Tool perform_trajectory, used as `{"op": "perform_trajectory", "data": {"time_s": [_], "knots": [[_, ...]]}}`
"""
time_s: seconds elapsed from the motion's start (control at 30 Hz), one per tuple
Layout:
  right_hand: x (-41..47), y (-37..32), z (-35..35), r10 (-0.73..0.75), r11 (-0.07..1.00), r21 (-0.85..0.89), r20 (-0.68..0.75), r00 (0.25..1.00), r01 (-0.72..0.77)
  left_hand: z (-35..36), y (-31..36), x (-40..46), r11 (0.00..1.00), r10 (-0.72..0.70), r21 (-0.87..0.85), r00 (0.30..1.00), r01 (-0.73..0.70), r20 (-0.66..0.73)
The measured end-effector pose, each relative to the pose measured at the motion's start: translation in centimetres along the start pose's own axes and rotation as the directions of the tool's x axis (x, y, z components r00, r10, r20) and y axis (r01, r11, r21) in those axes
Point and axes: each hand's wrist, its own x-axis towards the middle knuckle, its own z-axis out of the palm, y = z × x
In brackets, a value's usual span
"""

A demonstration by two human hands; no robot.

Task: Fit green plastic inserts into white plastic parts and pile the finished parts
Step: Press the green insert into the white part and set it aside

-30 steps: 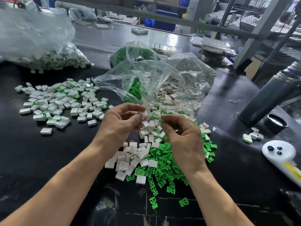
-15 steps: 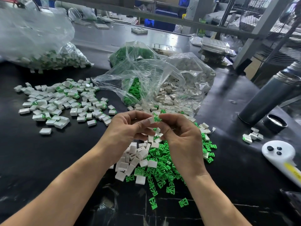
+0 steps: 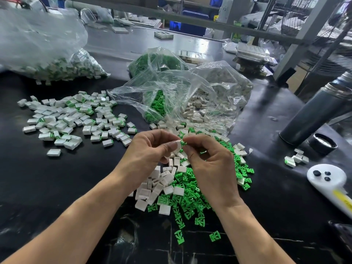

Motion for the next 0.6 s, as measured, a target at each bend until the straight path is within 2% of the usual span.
{"op": "perform_trajectory", "data": {"time_s": [0.13,0.2,0.6], "knots": [[0.06,-0.22,0.00,0.144,0.975,0.168,0.004,0.990,-0.143,0.09,0.26,-0.08,1.000,0.020,-0.005,1.000,-0.020,0.006],[0.10,-0.26,-0.06,0.175,0.966,0.191,0.014,0.984,-0.174,0.09,0.28,-0.13,1.000,0.022,-0.004,1.000,-0.022,0.005],[-0.07,-0.33,0.08,0.035,0.996,-0.083,0.023,0.999,-0.033,0.04,0.60,-0.47,0.996,0.068,0.064,0.998,-0.067,-0.002]]}}
